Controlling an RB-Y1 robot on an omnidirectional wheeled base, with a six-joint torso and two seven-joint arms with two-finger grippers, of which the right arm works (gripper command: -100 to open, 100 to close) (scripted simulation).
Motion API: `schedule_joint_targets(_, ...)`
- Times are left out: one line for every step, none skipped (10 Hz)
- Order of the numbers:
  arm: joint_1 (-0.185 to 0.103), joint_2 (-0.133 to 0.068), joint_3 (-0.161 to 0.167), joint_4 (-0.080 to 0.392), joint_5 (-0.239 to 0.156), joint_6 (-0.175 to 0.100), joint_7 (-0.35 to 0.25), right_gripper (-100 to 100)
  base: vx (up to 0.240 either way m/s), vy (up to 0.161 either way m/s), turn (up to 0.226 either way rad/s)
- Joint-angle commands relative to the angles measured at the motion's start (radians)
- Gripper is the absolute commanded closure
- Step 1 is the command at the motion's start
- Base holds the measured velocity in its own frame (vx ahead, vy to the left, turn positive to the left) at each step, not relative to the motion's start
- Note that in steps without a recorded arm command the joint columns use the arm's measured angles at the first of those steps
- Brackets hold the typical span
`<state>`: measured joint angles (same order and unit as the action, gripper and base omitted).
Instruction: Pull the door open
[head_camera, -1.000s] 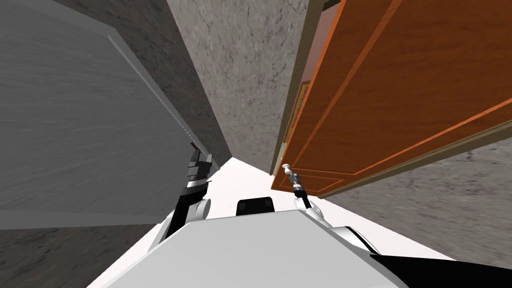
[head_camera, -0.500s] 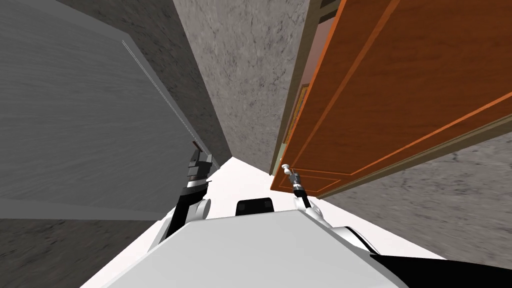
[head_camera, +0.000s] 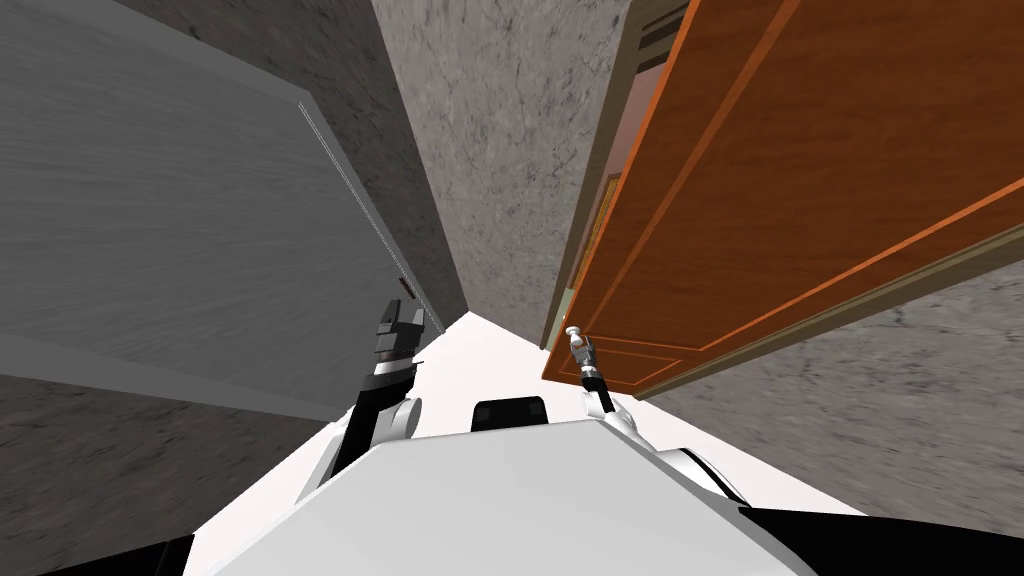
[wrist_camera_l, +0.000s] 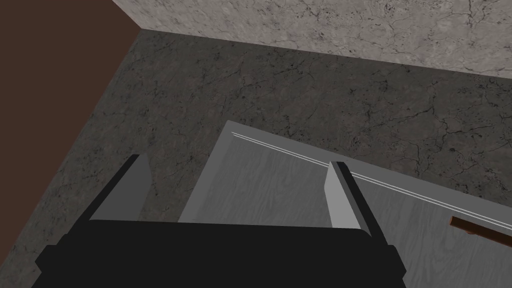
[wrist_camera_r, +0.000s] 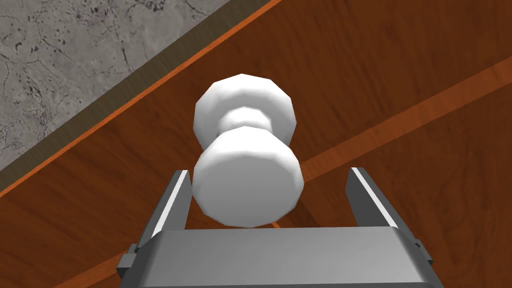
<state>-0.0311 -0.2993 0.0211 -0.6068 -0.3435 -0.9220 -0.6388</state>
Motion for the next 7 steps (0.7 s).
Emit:
schedule_joint_targets(-0.003, 0.008, 0.006, -0.009, -0.021, 0.01, -0.05, -100, -0.088, -0.009, 0.046)
schedule_joint_targets(-0.003, 0.008, 0.006, -0.009, -0.021, 0.01, -0.059, -100, -0.058, -0.008, 0.013)
schedule_joint_targets(-0.007, 0.014, 0.01, -0.013, -0.035, 0.015, -0.094, -100, -0.055, -0.007, 0.024)
schedule_joint_targets(-0.01, 0.02, 0.014, -0.016, -0.049, 0.019, -0.121, -100, -0.072, -0.004, 0.05)
schedule_joint_targets(-0.01, 0.02, 0.014, -0.016, -0.049, 0.019, -0.13, -100, -0.054, -0.008, 0.021)
schedule_joint_targets(-0.014, 0.026, 0.018, -0.02, -0.064, 0.024, -0.167, -100, -0.054, -0.018, 0.043)
schedule_joint_targets(-0.018, 0.032, 0.022, -0.023, -0.078, 0.029, -0.195, -100, -0.087, -0.023, 0.052)
